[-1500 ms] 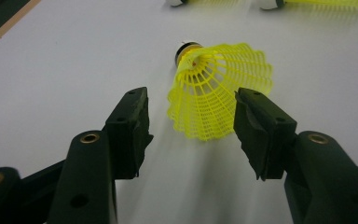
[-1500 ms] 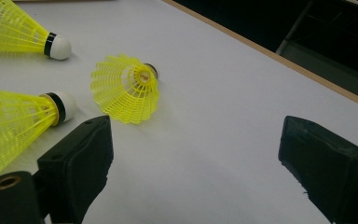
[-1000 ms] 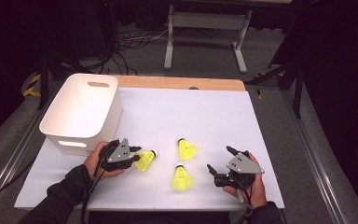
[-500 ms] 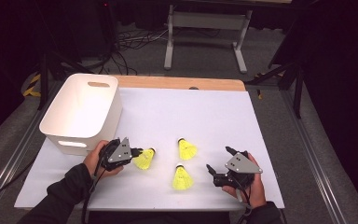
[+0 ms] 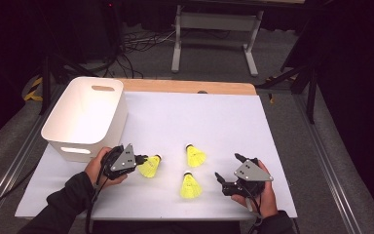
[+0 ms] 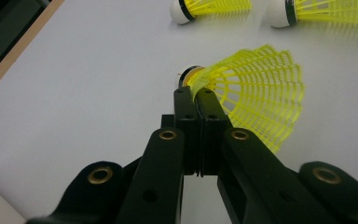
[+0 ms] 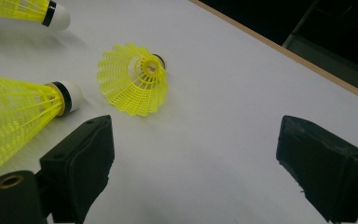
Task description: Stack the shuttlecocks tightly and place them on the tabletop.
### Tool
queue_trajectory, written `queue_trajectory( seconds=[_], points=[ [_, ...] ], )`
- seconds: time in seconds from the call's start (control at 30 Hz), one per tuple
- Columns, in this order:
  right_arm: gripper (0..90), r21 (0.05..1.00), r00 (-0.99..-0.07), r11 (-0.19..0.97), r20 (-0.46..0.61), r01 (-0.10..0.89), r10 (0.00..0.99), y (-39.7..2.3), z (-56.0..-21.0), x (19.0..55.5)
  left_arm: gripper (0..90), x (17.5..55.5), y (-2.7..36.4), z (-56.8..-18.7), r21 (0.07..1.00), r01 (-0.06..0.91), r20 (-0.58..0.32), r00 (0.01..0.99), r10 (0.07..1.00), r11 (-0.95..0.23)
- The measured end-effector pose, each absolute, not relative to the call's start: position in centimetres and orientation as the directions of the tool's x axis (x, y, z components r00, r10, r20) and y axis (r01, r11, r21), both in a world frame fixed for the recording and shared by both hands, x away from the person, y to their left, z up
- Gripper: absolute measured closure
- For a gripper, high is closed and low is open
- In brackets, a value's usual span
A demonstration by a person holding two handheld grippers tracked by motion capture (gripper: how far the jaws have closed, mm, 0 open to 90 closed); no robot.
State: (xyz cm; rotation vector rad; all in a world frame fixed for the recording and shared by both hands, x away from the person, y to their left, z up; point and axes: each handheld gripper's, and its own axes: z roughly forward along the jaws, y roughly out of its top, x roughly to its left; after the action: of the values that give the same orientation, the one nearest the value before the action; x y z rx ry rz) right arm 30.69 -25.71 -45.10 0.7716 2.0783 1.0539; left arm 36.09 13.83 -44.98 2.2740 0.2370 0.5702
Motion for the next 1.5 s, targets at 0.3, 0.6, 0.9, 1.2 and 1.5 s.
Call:
queue_trajectory(
  seconds=[0.3, 0.6, 0.9, 1.2, 1.5],
  points=[
    [12.0, 0.844, -0.598, 0.496, -0.293, 0.205, 0.746, -25.8, -45.1, 30.8, 88.9, 36.4, 13.6, -45.2, 0.713, 0.001, 0.335, 0.878, 0.343, -0.701],
    [12.0, 0.841, -0.598, 0.498, -0.292, 0.212, 0.747, -26.0, -45.3, 30.9, 88.8, 36.4, 14.4, -44.8, 0.693, 0.051, 0.328, 0.866, 0.377, -0.719],
    [11.9, 0.840, -0.600, 0.492, -0.277, 0.228, 0.750, -26.3, -45.3, 31.0, 88.0, 36.0, 15.8, -44.1, 0.662, 0.123, 0.320, 0.846, 0.427, -0.739],
    [11.3, 0.840, -0.591, 0.479, -0.256, 0.255, 0.765, -26.6, -45.6, 31.4, 84.7, 37.1, 14.6, -44.3, 0.657, 0.162, 0.317, 0.827, 0.464, -0.737],
    [11.4, 0.838, -0.596, 0.479, -0.249, 0.263, 0.763, -26.6, -45.8, 31.5, 83.9, 38.2, 12.9, -44.0, 0.660, 0.160, 0.307, 0.834, 0.458, -0.734]
  ],
)
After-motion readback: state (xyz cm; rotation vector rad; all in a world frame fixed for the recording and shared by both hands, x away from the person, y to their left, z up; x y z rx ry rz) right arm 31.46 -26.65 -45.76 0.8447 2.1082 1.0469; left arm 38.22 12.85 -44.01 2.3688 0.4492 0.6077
